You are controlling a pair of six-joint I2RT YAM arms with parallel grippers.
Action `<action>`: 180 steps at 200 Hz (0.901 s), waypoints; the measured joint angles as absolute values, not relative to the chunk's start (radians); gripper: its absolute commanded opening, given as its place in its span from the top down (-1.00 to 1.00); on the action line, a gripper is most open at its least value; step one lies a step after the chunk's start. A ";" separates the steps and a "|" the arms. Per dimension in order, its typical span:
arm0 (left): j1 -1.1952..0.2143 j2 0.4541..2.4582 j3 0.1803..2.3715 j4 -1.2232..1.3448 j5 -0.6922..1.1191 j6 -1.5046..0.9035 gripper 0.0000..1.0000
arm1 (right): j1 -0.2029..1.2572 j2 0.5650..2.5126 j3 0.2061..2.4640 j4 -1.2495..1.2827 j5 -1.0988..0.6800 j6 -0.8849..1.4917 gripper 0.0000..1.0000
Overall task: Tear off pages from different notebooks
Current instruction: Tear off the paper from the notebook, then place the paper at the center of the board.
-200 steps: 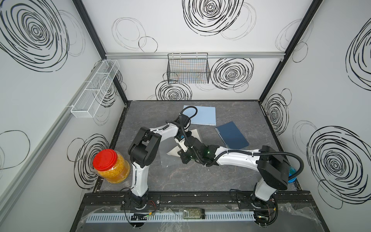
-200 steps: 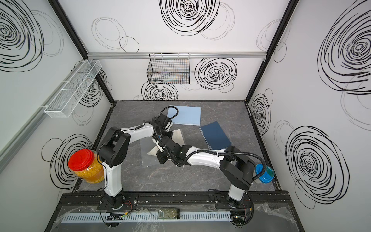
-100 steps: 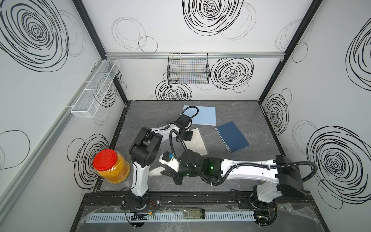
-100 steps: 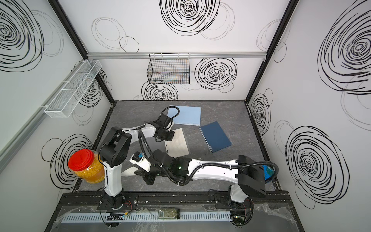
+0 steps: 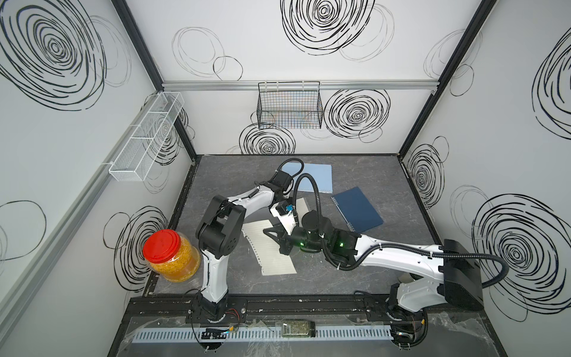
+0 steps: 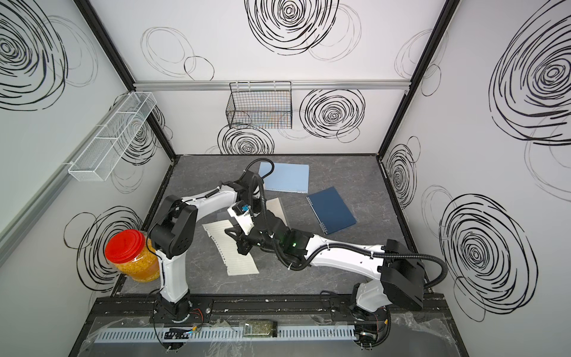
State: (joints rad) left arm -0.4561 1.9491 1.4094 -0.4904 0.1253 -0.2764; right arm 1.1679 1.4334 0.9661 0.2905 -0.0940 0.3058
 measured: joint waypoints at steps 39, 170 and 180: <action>-0.349 1.687 1.436 -0.473 0.106 -0.293 0.79 | 1.128 1.407 0.928 0.296 -0.049 0.364 1.00; -0.147 1.126 1.145 -0.410 0.019 -0.364 0.61 | 1.005 1.651 1.172 0.362 0.031 0.470 1.00; -0.147 1.103 1.146 -0.410 0.014 -0.366 0.61 | 0.983 1.709 1.223 0.381 0.019 0.483 1.00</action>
